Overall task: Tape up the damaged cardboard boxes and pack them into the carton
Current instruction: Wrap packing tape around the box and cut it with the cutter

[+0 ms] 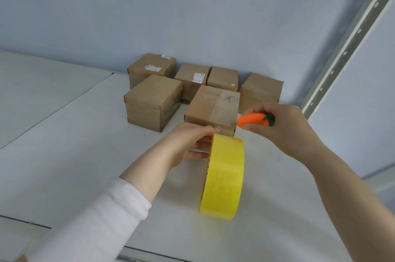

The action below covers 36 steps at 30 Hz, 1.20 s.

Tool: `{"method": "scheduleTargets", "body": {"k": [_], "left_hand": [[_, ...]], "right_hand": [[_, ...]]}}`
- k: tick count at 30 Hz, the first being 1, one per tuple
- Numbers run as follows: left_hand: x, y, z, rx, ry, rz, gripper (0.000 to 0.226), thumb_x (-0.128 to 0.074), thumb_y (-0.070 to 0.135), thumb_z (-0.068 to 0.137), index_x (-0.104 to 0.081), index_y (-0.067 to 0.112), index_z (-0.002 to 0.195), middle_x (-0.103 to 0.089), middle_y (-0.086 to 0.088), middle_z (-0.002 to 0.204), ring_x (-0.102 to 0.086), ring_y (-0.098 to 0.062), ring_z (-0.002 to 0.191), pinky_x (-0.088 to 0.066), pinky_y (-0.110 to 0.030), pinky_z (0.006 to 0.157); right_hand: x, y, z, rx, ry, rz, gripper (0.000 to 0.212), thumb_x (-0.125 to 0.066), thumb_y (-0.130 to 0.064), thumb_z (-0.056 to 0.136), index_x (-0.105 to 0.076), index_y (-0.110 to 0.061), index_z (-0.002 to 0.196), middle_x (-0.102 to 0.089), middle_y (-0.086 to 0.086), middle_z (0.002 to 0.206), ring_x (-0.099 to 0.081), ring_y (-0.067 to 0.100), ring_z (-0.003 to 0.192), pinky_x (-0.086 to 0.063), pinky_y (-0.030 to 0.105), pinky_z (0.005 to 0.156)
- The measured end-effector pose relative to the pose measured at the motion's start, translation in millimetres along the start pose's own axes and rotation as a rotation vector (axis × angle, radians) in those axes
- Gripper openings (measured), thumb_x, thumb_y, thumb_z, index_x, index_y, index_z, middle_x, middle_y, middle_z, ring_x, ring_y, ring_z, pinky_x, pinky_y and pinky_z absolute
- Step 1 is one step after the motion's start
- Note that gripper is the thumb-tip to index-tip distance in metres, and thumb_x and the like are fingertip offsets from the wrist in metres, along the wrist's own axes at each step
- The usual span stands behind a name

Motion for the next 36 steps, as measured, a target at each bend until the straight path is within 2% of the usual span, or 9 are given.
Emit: {"method": "scheduleTargets", "body": {"k": [4,7,11,15,19,23,28,32,36], "left_hand": [[-3,7,-11,-0.031,-0.001,-0.004,0.010,-0.067,0.021,0.084,-0.070,0.012,0.088,-0.073,0.000,0.072,-0.070,-0.009,0.064,-0.052,-0.021,0.052],[-6,11,-22,-0.072,0.019,0.007,0.008,-0.066,0.020,0.084,-0.071,0.014,0.081,-0.070,0.002,0.068,-0.067,-0.006,0.060,-0.051,-0.018,0.052],[-12,17,-42,-0.271,0.064,0.087,0.008,-0.067,0.017,0.083,-0.068,0.012,0.077,-0.069,-0.004,0.077,-0.063,-0.007,0.066,-0.050,-0.016,0.058],[0,23,-67,-0.559,0.171,0.140,0.007,-0.070,0.021,0.080,-0.071,0.017,0.075,-0.072,-0.007,0.089,-0.065,-0.015,0.082,-0.051,-0.025,0.077],[24,34,-84,-0.744,0.243,0.186,0.011,-0.066,0.027,0.078,-0.071,0.035,0.071,-0.072,0.012,0.086,-0.065,-0.003,0.089,-0.048,-0.016,0.079],[68,42,-90,-0.758,0.386,0.179,0.009,-0.066,0.031,0.078,-0.070,0.036,0.071,-0.072,0.011,0.086,-0.066,-0.005,0.088,-0.049,-0.023,0.081],[129,46,-94,-0.702,0.470,0.126,0.010,-0.067,0.027,0.079,-0.066,0.021,0.071,-0.067,-0.002,0.078,-0.058,-0.010,0.075,-0.045,-0.025,0.074],[178,42,-96,-0.654,0.507,0.098,0.010,-0.067,0.016,0.085,-0.067,0.008,0.079,-0.069,-0.011,0.084,-0.059,-0.014,0.077,-0.044,-0.031,0.075],[211,41,-89,-0.605,0.519,0.073,0.011,-0.065,0.014,0.085,-0.067,0.014,0.074,-0.069,-0.004,0.078,-0.061,-0.012,0.077,-0.045,-0.030,0.075]], "right_hand": [[-21,5,11,-0.059,0.028,0.030,0.018,-0.070,-0.022,0.082,-0.057,-0.021,0.094,-0.056,-0.012,0.088,-0.050,0.002,0.077,-0.036,0.000,0.063],[-23,10,14,-0.058,0.061,-0.027,0.020,-0.070,-0.022,0.082,-0.055,-0.019,0.096,-0.054,-0.009,0.092,-0.047,0.009,0.085,-0.036,0.008,0.060],[-19,7,20,-0.051,0.063,-0.040,0.024,-0.072,-0.024,0.080,-0.057,-0.015,0.097,-0.055,-0.008,0.089,-0.049,0.010,0.082,-0.035,0.012,0.057],[-18,-9,18,-0.060,0.063,0.203,0.021,-0.072,-0.028,0.079,-0.057,-0.020,0.092,-0.055,-0.011,0.083,-0.049,0.002,0.068,-0.036,0.012,0.057],[-31,-44,21,-0.059,0.006,0.494,0.023,-0.068,-0.026,0.084,-0.056,-0.016,0.100,-0.064,0.012,0.108,-0.065,0.024,0.089,-0.042,0.019,0.055],[-61,-93,37,0.014,-0.048,0.587,0.023,-0.064,-0.019,0.087,-0.055,-0.009,0.105,-0.063,0.002,0.094,-0.062,-0.004,0.066,-0.043,0.011,0.052],[-117,-137,63,-0.023,-0.110,0.614,0.018,-0.058,-0.025,0.091,-0.055,-0.013,0.104,-0.059,-0.001,0.094,-0.051,0.005,0.073,-0.038,0.017,0.063],[-164,-167,72,-0.047,-0.218,0.769,0.023,-0.057,-0.030,0.091,-0.054,-0.011,0.104,-0.065,-0.019,0.075,-0.056,-0.010,0.062,-0.041,0.007,0.055],[-189,-183,85,0.020,-0.151,0.641,0.024,-0.063,-0.015,0.088,-0.051,-0.013,0.108,-0.056,-0.010,0.093,-0.054,-0.004,0.076,-0.042,0.004,0.063]]}}
Point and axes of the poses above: each hand's wrist, its own z-axis towards the middle knuckle, its own x-axis out of the back of the hand, y = z × x, the point moved 6 cm from there along z, towards the middle knuckle
